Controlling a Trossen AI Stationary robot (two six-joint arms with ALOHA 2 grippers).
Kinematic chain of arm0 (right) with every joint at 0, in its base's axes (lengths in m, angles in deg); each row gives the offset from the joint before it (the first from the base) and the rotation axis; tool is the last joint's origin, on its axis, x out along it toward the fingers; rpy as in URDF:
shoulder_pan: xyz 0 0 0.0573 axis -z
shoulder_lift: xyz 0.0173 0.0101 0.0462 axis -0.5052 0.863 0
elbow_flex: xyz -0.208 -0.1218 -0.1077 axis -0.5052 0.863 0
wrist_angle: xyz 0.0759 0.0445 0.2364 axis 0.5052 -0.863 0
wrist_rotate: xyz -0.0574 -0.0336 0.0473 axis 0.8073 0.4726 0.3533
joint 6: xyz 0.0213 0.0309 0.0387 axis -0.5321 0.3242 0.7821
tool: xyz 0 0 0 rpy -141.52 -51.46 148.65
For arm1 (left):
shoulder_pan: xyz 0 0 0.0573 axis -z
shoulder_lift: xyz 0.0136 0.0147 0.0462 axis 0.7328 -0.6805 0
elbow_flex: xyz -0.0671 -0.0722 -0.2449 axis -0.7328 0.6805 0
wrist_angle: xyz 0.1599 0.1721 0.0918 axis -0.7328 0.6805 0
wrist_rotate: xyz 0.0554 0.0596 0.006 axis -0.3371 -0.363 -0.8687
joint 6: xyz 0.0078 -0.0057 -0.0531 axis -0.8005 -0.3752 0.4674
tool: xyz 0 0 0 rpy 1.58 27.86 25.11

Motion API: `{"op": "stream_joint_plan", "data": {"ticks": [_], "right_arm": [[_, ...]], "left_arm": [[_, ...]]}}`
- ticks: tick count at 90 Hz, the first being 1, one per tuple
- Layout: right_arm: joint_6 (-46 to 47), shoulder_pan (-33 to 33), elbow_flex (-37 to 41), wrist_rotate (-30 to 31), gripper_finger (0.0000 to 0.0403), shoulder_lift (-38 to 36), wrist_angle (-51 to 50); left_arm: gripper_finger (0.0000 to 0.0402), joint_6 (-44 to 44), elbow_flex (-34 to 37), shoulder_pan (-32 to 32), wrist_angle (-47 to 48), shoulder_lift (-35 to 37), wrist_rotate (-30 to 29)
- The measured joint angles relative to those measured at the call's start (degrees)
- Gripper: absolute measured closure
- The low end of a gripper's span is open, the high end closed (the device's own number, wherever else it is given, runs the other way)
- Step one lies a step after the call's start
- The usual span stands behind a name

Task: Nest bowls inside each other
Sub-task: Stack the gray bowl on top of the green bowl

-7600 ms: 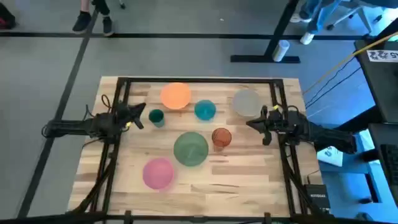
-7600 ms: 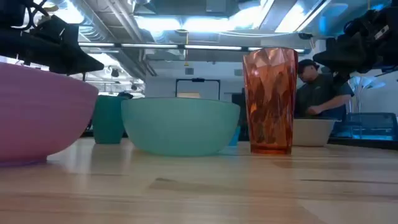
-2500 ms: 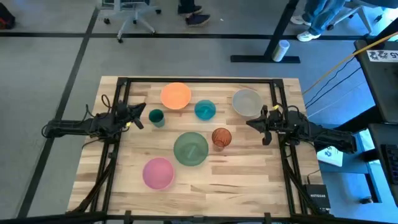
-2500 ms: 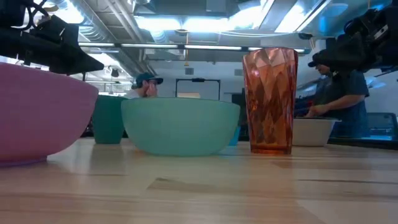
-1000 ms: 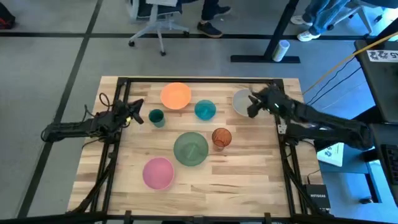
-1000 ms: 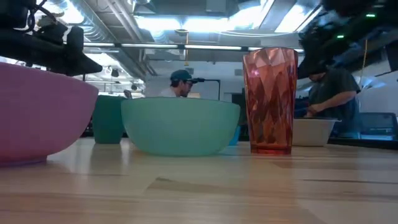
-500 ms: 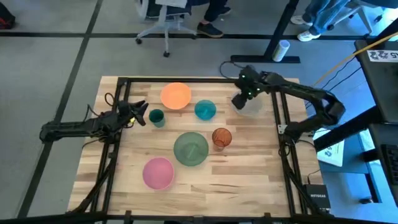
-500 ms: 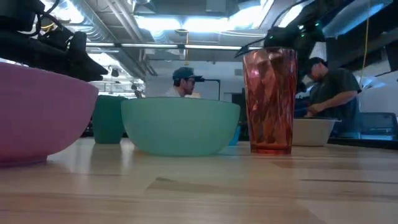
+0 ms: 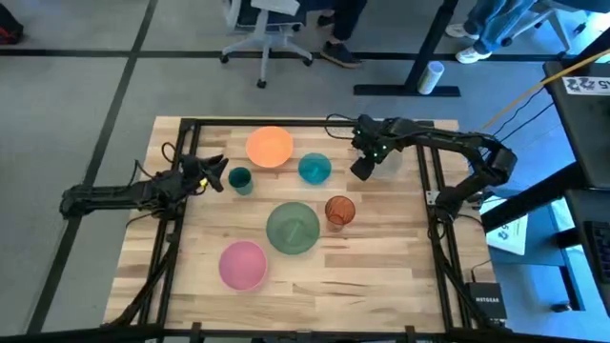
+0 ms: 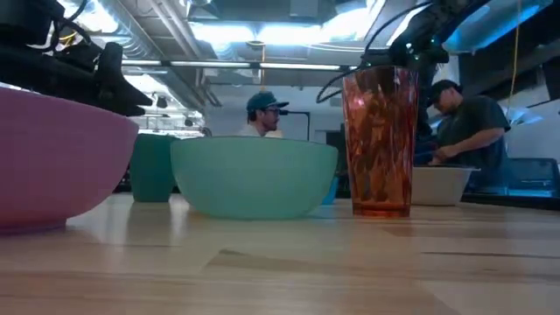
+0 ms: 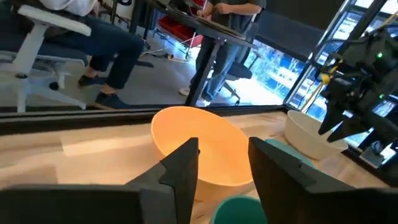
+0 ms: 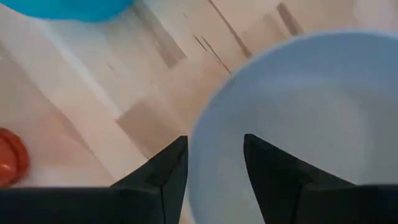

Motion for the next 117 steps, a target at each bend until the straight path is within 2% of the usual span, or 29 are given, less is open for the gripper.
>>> {"op": "stream_joint_plan", "data": {"ticks": [31,63,86,102,117], "right_arm": [[0.00,0.07,1.97,0.63,0.0260,1.41,1.05],[0.07,0.07,1.67,-0.82,0.0260,-1.20,3.43],[0.06,0.07,2.38,3.24,0.0260,-1.20,2.10],[0.07,0.07,3.72,1.67,0.0260,-1.20,1.77],[0.39,0.07,5.69,2.76,0.0262,-1.20,2.23]], "left_arm": [[0.0278,0.66,0.04,1.73,0.00,0.00,0.48],[0.0278,1.63,0.04,3.53,0.00,0.02,0.50],[0.0278,1.68,0.04,3.53,0.02,0.02,0.49],[0.0278,1.86,0.04,3.53,0.02,0.02,0.50],[0.0278,2.46,0.04,3.53,0.03,0.02,0.49]]}}
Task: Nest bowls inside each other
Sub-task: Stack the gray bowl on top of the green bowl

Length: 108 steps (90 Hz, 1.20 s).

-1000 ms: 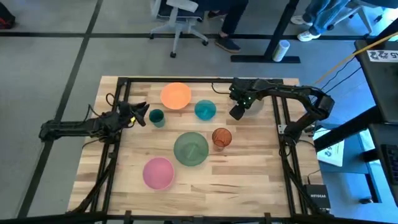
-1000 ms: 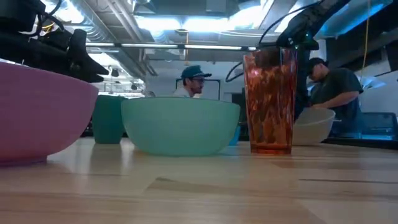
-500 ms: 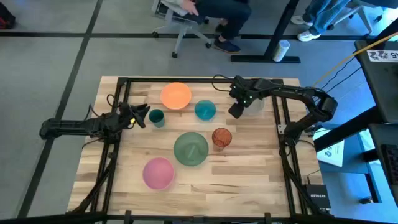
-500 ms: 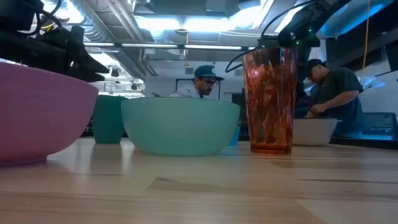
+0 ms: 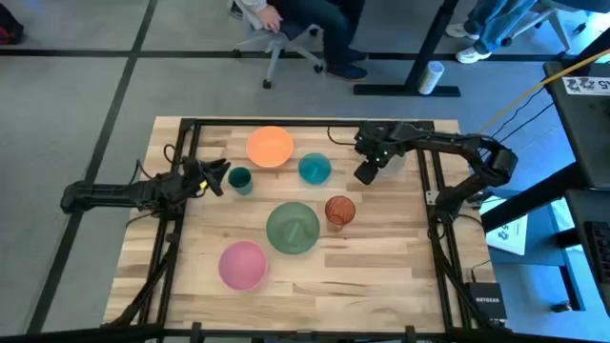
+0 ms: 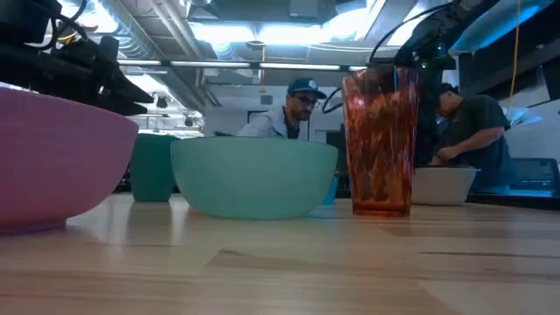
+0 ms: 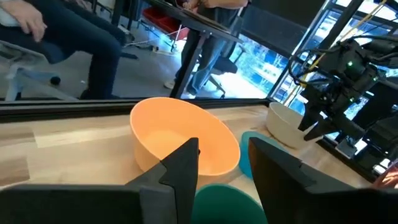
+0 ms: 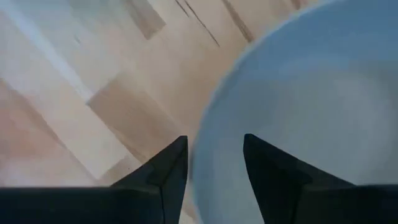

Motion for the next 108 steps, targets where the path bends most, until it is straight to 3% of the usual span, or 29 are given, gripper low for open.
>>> {"op": "stream_joint_plan", "data": {"ticks": [15,29,42,78,108], "right_arm": [[-0.37,0.06,3.75,-0.05,0.0302,0.00,2.18],[-3.96,0.02,5.61,1.23,0.0383,-0.23,2.88],[-5.18,0.04,3.21,4.65,0.0398,0.00,-0.31],[-10.43,-2.34,-21.16,4.91,0.0402,0.56,-9.66],[-15.29,-17.38,-46.09,1.96,0.0403,11.49,-15.51]], "left_arm": [[0.0278,0.25,0.00,0.00,0.02,0.00,0.01],[0.0278,0.27,0.00,0.00,0.02,0.00,0.01],[0.0278,0.25,0.00,0.00,0.02,0.00,0.01],[0.0278,-3.16,0.02,-0.09,0.03,0.00,0.01],[0.0278,-3.86,0.02,-0.09,0.04,0.00,-0.01]]}}
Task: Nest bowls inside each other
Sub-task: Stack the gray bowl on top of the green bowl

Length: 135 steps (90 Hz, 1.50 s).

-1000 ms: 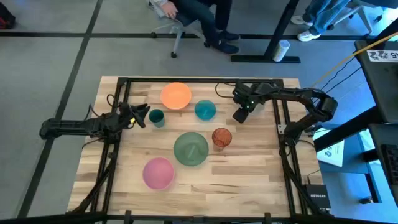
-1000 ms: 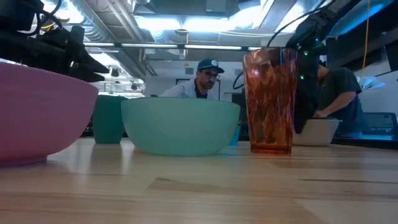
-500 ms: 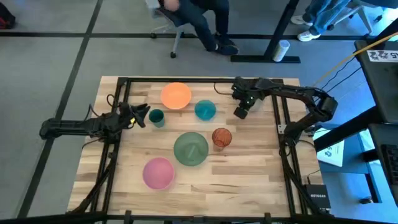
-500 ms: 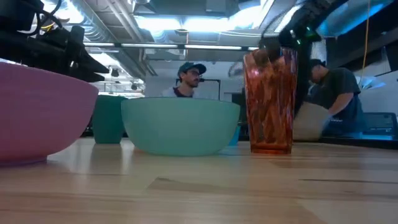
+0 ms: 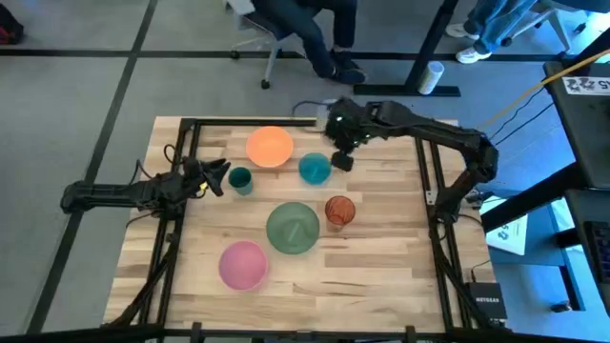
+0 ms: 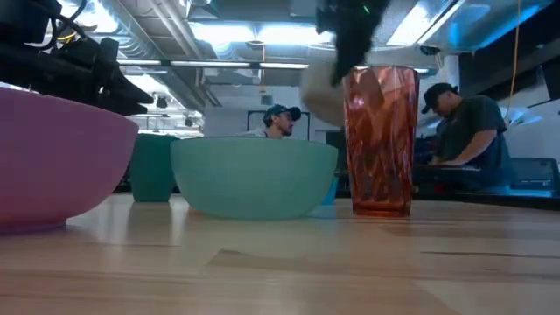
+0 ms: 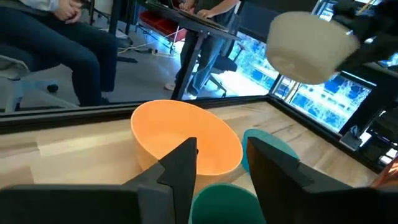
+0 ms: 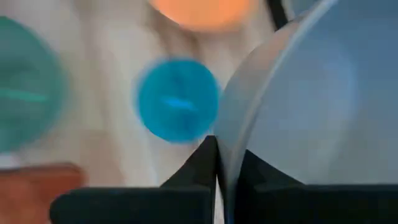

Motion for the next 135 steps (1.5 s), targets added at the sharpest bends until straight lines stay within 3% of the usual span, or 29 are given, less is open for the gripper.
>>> {"op": "stream_joint_plan", "data": {"ticks": [22,50,97,135], "right_arm": [[-1.08,-11.48,-11.02,-1.67,0.0403,11.82,-4.67],[2.80,-20.69,-14.68,-1.16,0.0403,20.36,-3.99],[10.59,-23.89,-14.77,-7.62,0.0403,21.24,1.00],[21.19,-26.00,-14.71,-3.97,0.0403,24.67,3.41]], "left_arm": [[0.0278,1.32,0.00,0.00,0.00,0.02,0.00],[0.0278,3.71,0.00,0.07,0.00,-0.32,0.02],[0.0278,5.12,0.02,0.07,-0.04,-1.05,1.06],[0.0278,2.89,0.02,0.07,-0.13,-1.11,5.57]]}}
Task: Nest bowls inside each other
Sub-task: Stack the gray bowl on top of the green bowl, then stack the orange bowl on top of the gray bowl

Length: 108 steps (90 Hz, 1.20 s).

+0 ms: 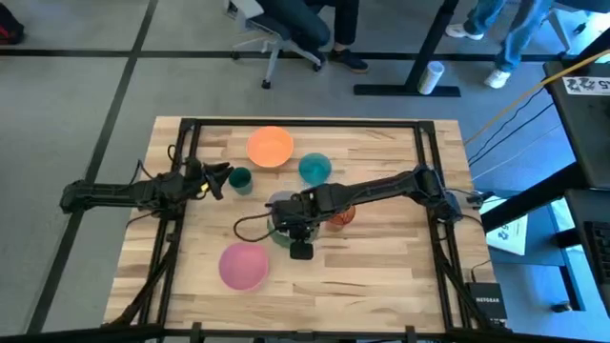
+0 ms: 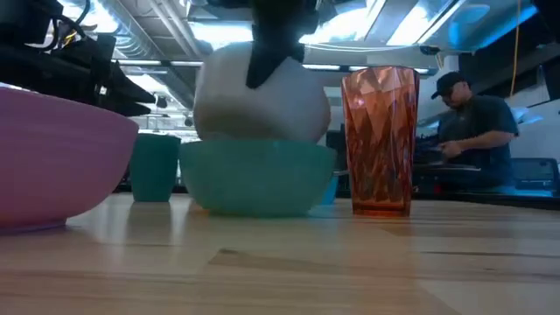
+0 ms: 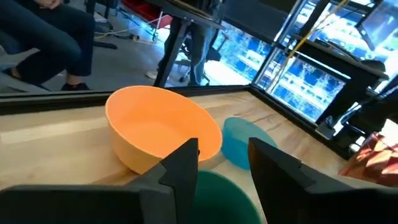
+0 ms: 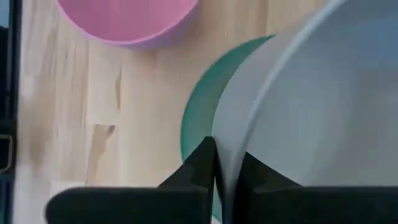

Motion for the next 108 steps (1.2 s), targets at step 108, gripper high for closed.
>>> {"op": "stream_joint_plan", "data": {"ticks": [108], "right_arm": [[0.15,1.48,0.07,8.02,0.0319,-0.12,1.42]], "left_arm": [[0.0278,-1.59,0.00,0.00,-0.04,-0.49,4.35]]}}
